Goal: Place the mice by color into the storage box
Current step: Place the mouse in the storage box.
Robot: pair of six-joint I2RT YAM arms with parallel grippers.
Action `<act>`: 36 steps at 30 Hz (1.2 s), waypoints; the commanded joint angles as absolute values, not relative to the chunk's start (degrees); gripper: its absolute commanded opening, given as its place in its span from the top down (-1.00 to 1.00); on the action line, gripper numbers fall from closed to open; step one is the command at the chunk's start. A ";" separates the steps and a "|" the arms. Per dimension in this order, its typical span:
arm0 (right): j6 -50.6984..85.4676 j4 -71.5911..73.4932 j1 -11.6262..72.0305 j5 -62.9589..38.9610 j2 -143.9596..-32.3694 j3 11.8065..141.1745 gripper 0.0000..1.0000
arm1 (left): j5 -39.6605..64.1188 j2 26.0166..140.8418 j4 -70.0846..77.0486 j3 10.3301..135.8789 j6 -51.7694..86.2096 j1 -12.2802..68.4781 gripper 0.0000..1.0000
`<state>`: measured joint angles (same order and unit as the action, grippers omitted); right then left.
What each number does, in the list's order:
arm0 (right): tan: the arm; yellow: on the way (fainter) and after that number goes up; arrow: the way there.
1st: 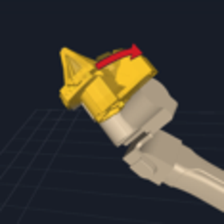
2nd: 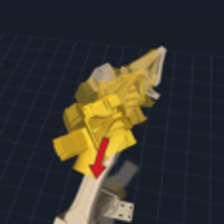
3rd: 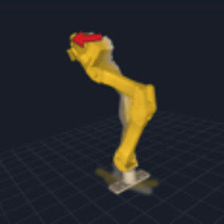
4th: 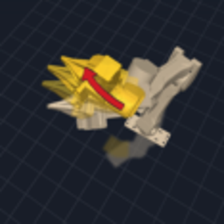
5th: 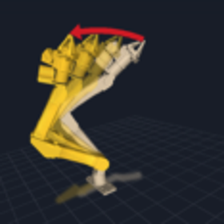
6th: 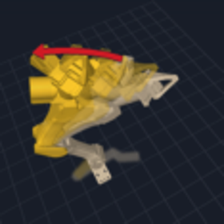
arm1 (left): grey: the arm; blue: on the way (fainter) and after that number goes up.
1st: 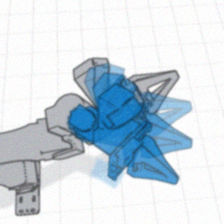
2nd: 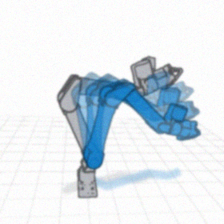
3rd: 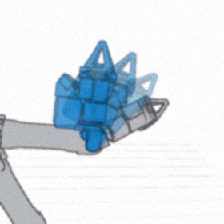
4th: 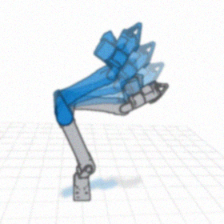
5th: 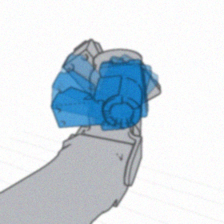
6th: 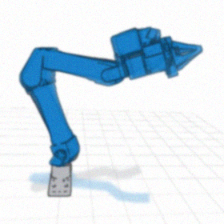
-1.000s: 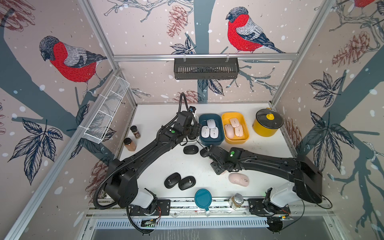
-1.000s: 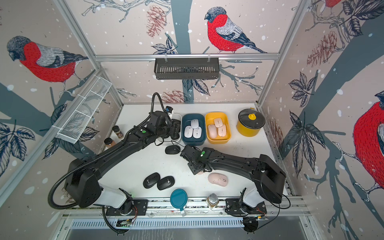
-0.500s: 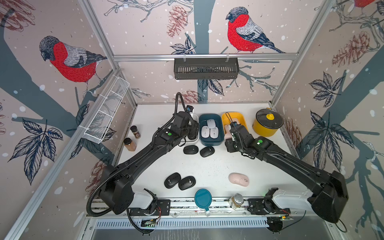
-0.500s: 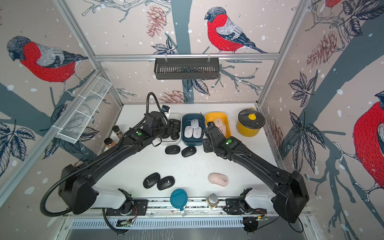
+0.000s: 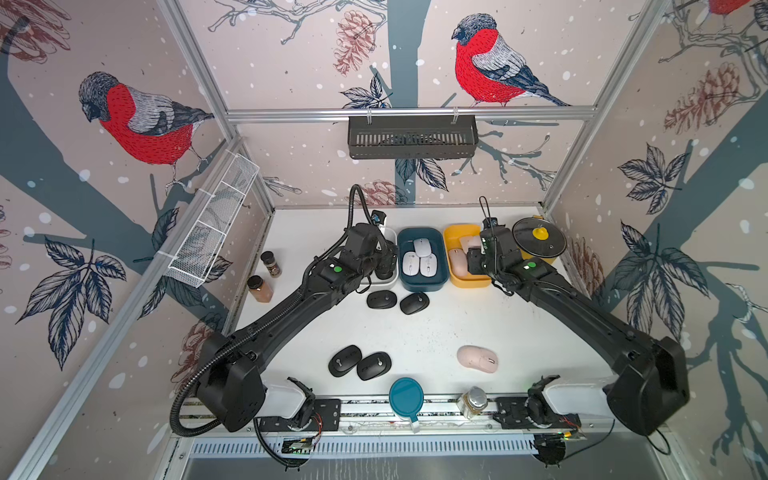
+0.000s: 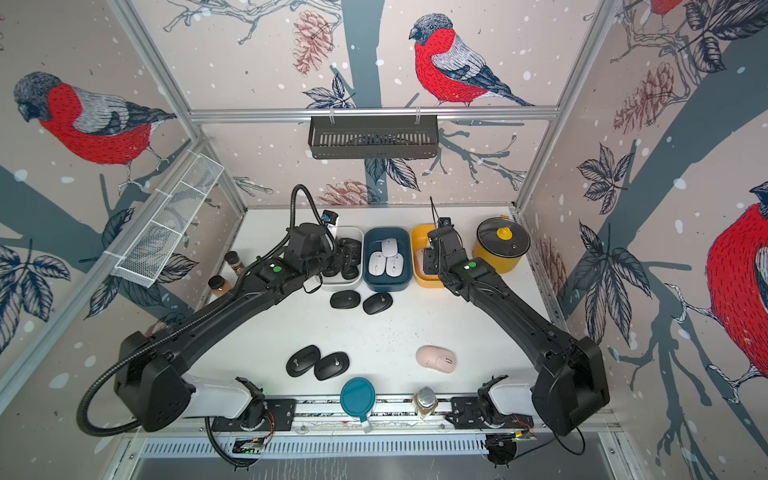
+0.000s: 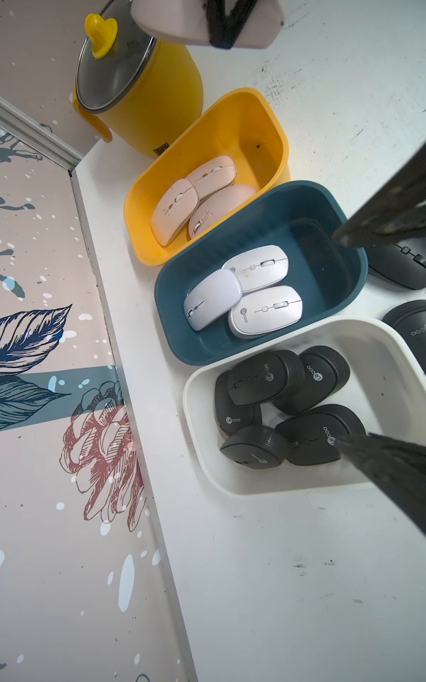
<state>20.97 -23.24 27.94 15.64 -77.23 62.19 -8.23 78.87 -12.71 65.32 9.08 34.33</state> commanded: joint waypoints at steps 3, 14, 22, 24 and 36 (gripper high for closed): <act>19.64 -21.12 27.07 16.71 -81.14 65.25 -0.12 | -9.58 78.35 -10.20 65.21 8.26 34.39 -0.57; 18.01 -19.79 25.42 17.87 -89.10 69.09 -0.16 | -9.80 78.27 -9.76 64.71 8.00 34.37 -0.57; 16.91 -18.99 23.92 17.93 -93.98 71.88 -0.16 | -9.77 78.14 -9.32 64.34 7.65 34.37 -0.57; 16.72 -18.51 23.57 17.69 -95.15 72.56 -0.16 | -9.81 78.27 -9.32 64.34 7.50 34.37 -0.57; 15.82 -17.75 22.18 17.23 -103.74 77.63 -0.16 | -9.65 78.23 -9.58 64.22 7.64 34.37 -0.57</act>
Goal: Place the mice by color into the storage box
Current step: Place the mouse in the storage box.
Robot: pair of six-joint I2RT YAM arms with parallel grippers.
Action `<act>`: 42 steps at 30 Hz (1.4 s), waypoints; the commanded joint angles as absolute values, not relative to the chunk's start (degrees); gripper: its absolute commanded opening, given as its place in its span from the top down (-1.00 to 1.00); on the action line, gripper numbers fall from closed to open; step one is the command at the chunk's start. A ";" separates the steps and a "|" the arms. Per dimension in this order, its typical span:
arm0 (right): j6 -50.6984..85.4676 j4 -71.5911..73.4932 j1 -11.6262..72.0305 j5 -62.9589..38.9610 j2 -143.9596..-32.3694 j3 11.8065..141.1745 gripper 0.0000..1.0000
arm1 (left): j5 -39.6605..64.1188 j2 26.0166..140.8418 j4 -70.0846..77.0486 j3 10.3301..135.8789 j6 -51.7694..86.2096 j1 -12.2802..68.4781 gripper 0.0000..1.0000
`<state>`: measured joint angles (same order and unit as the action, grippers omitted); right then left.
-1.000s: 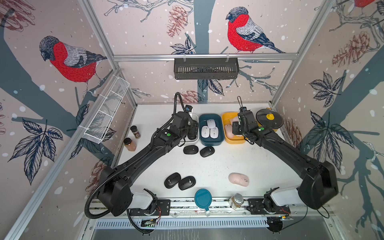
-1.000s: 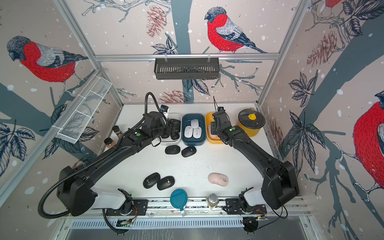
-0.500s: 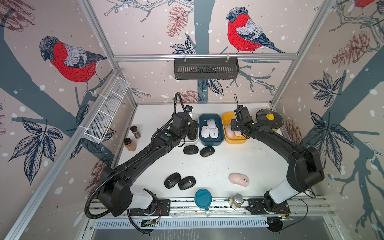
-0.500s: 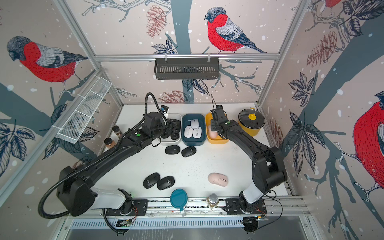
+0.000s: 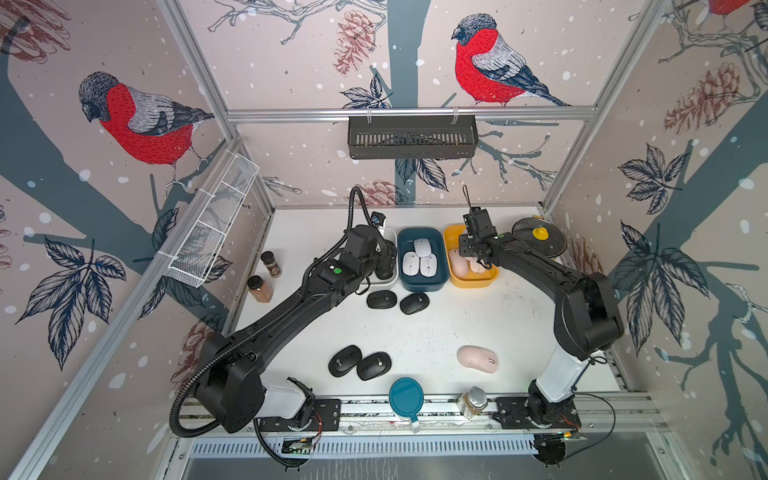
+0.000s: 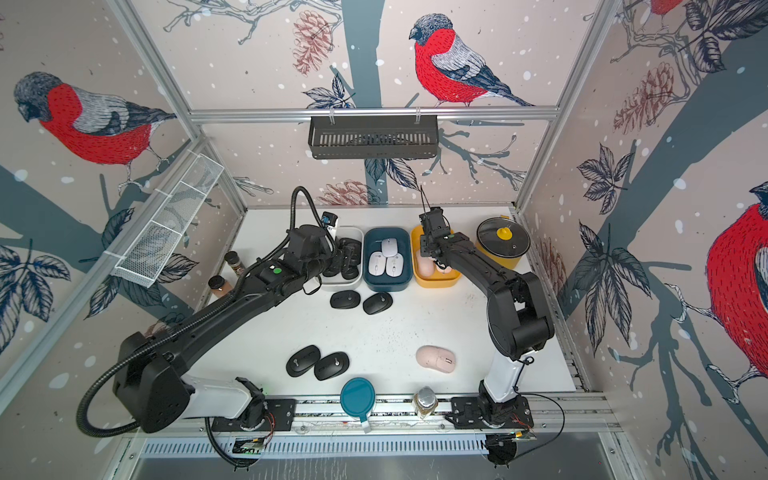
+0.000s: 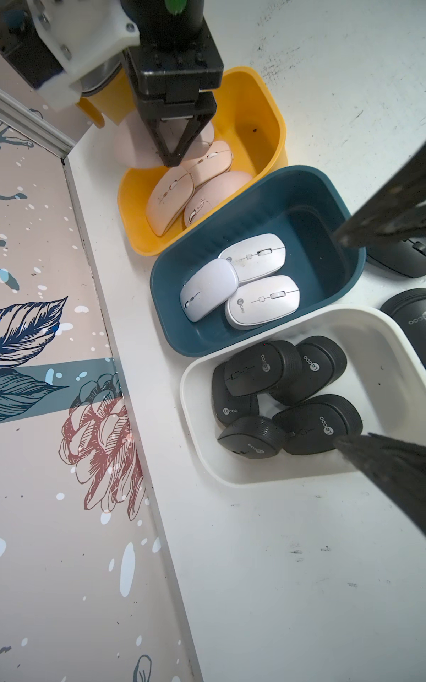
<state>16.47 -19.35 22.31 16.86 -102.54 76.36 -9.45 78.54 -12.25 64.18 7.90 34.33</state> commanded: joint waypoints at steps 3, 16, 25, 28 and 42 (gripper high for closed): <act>15.72 -18.09 21.93 16.90 -105.64 79.15 -0.16 | -9.50 77.97 -9.91 64.25 7.67 34.45 -0.57; 15.31 -18.63 21.52 15.60 -112.71 84.84 -0.18 | -9.67 76.64 -9.68 62.72 6.94 34.45 -0.57; 15.64 -19.23 21.52 14.37 -116.08 87.56 -0.20 | -10.20 76.81 -8.99 61.88 6.86 34.45 -0.57; 15.64 -19.68 21.47 14.24 -116.97 88.39 -0.21 | -10.04 77.07 -8.96 61.90 6.86 34.45 -0.57; 17.05 -19.26 21.62 10.34 -119.44 88.86 -0.23 | -11.04 77.56 -8.96 61.88 6.38 34.43 -0.58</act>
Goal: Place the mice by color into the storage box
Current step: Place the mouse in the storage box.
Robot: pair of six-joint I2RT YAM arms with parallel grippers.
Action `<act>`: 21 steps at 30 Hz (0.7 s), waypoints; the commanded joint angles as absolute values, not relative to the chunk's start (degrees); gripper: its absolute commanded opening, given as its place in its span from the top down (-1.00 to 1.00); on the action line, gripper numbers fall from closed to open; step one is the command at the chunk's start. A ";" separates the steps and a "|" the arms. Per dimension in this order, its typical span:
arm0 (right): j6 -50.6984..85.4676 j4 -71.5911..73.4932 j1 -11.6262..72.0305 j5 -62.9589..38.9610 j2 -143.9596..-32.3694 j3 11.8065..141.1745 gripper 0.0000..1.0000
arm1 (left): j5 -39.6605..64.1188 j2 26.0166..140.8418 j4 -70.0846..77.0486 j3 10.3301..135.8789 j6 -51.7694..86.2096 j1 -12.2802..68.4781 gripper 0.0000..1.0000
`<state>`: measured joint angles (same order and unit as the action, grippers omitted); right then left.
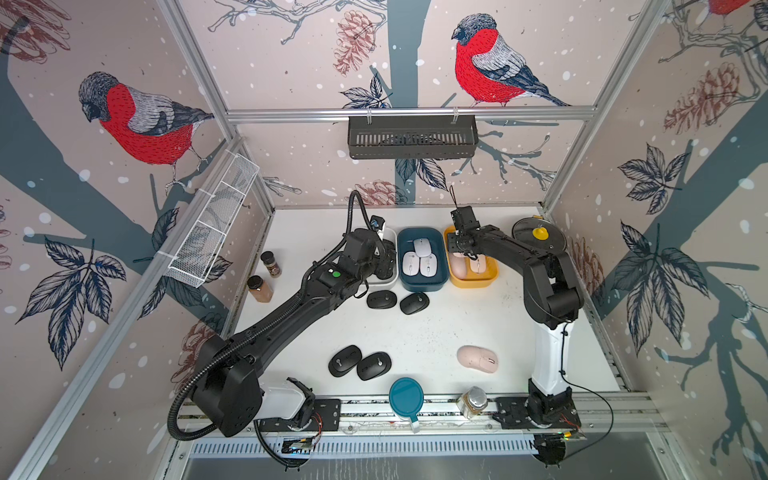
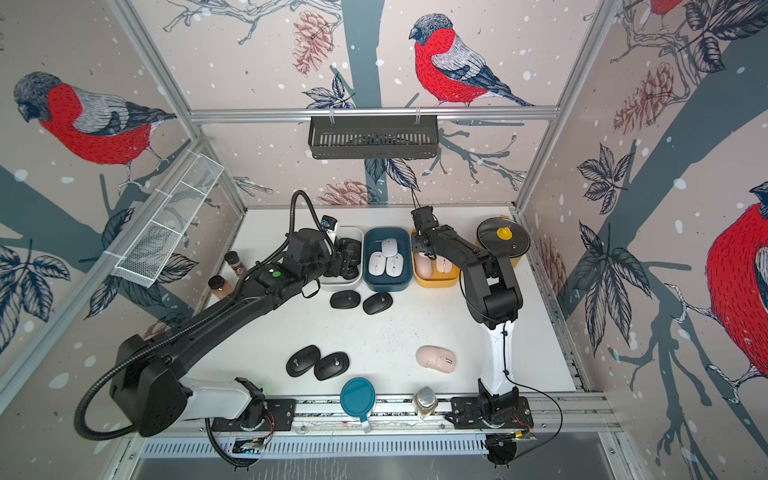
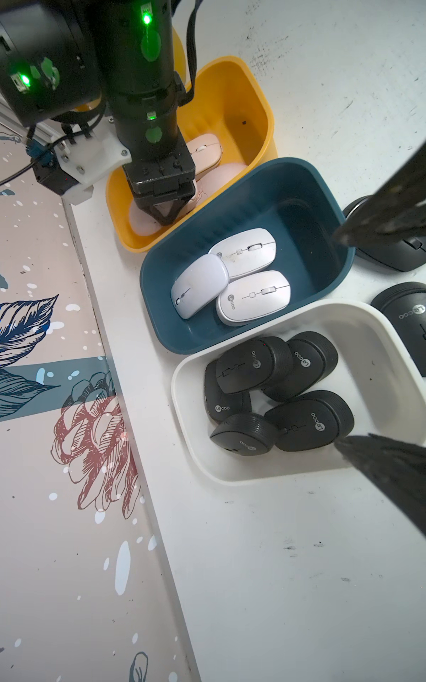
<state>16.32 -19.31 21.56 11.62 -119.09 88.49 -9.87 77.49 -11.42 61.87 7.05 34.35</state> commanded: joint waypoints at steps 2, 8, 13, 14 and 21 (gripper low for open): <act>17.14 -19.34 21.63 9.98 -119.60 88.77 -0.26 | -10.90 77.70 -8.96 61.87 6.33 34.45 -0.58; 17.61 -19.34 21.84 10.06 -118.72 88.17 -0.35 | -10.99 77.70 -9.05 61.94 6.33 34.45 -0.58; 17.56 -19.38 22.21 10.82 -115.79 87.37 -0.40 | -10.82 77.48 -9.14 61.96 6.50 34.45 -0.58; 17.63 -19.54 22.35 10.98 -115.13 87.19 -0.41 | -10.69 77.38 -9.12 61.97 6.61 34.45 -0.58; 17.14 -19.59 24.83 13.21 -106.66 83.87 -0.41 | -9.43 76.52 -9.23 62.16 6.83 34.45 -0.58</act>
